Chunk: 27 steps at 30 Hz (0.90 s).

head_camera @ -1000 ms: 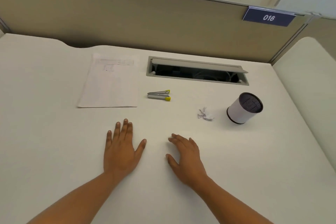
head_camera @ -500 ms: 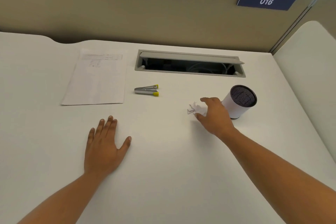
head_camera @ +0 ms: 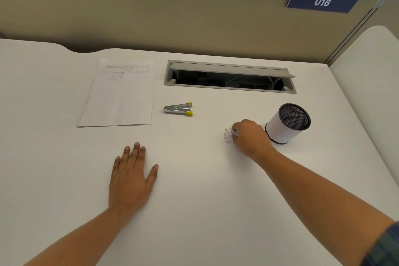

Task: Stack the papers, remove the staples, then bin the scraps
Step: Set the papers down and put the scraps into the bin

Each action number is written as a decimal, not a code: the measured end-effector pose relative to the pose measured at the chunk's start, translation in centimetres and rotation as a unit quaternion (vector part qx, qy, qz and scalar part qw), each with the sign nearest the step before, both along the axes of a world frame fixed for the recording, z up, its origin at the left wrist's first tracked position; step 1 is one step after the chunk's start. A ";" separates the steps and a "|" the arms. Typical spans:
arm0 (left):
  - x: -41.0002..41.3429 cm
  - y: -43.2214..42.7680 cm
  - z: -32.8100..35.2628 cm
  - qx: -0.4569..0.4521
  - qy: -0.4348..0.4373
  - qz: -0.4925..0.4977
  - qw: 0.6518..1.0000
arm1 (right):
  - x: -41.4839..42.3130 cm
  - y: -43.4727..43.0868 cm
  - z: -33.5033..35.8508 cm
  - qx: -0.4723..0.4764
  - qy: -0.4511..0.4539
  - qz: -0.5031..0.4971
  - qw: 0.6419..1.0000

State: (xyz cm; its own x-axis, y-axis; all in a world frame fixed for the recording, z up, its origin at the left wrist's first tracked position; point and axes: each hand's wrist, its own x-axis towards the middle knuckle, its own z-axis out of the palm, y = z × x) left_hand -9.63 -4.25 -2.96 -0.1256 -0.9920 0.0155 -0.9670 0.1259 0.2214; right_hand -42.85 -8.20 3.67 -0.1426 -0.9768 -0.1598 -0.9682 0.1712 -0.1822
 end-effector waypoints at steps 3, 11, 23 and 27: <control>-1.2 1.0 0.0 0.006 0.020 0.004 1.000 | 0.2 0.0 0.3 0.000 0.010 0.006 1.000; -2.8 2.2 -0.1 0.006 0.022 0.036 0.999 | -0.8 0.7 1.6 -0.039 -0.091 -0.046 0.994; -3.1 2.2 -0.2 0.006 0.001 0.038 0.999 | -6.8 2.3 9.8 -0.126 -0.240 -0.173 0.947; -3.0 2.3 -0.3 0.005 -0.007 0.038 0.999 | -10.0 2.8 10.8 -0.143 -0.213 -0.203 0.945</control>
State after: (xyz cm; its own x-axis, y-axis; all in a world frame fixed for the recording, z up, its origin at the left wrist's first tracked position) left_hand -12.64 -1.99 -3.22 -0.0492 -0.9988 0.0034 -0.9769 0.0488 0.2082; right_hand -52.86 -5.37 14.46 -0.4973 -0.8672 -0.0259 -0.6615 0.3983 -0.6355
